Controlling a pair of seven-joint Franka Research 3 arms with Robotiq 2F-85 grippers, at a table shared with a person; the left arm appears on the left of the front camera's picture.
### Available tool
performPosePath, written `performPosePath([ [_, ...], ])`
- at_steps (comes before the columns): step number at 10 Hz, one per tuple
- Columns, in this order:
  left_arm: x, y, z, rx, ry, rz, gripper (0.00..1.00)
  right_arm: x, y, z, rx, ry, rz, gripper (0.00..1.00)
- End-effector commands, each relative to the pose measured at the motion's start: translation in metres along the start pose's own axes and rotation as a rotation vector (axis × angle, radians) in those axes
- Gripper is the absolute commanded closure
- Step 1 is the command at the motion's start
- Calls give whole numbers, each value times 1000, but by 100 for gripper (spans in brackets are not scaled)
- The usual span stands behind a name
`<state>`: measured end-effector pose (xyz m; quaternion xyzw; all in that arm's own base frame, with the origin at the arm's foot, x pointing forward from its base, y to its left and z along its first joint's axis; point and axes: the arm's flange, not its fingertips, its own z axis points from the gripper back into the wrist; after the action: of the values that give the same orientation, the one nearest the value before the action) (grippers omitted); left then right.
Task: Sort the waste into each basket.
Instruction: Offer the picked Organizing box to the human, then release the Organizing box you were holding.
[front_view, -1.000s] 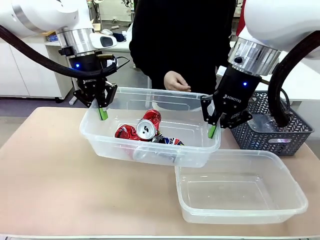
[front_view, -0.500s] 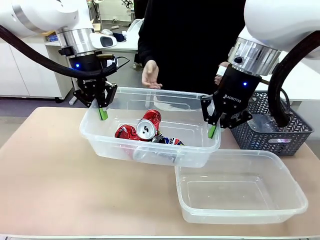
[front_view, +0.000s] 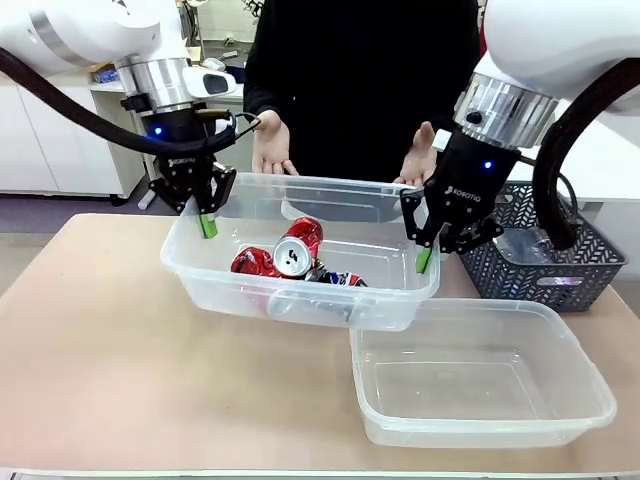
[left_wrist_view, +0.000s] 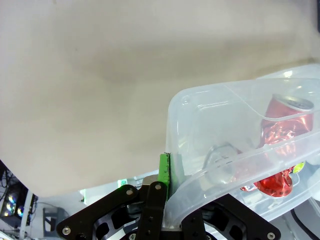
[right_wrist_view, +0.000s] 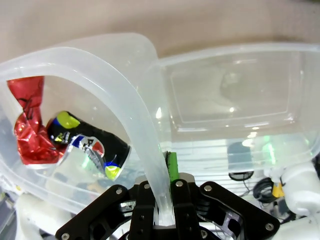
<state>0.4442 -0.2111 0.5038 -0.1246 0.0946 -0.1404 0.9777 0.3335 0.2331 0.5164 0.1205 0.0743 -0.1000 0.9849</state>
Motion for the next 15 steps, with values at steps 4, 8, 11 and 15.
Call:
performPosePath([
  [4,116,9,57,-21,-49,68,97,142,12,60,-49,128,73,96],
  [8,155,22,47,-94,-68,134,97,193,2,26,-56,220,14,96],
  [11,144,16,35,-52,-42,58,97,183,11,33,-32,167,25,96],
  [15,144,16,35,-52,-42,58,97,183,11,33,-32,167,25,96],
])
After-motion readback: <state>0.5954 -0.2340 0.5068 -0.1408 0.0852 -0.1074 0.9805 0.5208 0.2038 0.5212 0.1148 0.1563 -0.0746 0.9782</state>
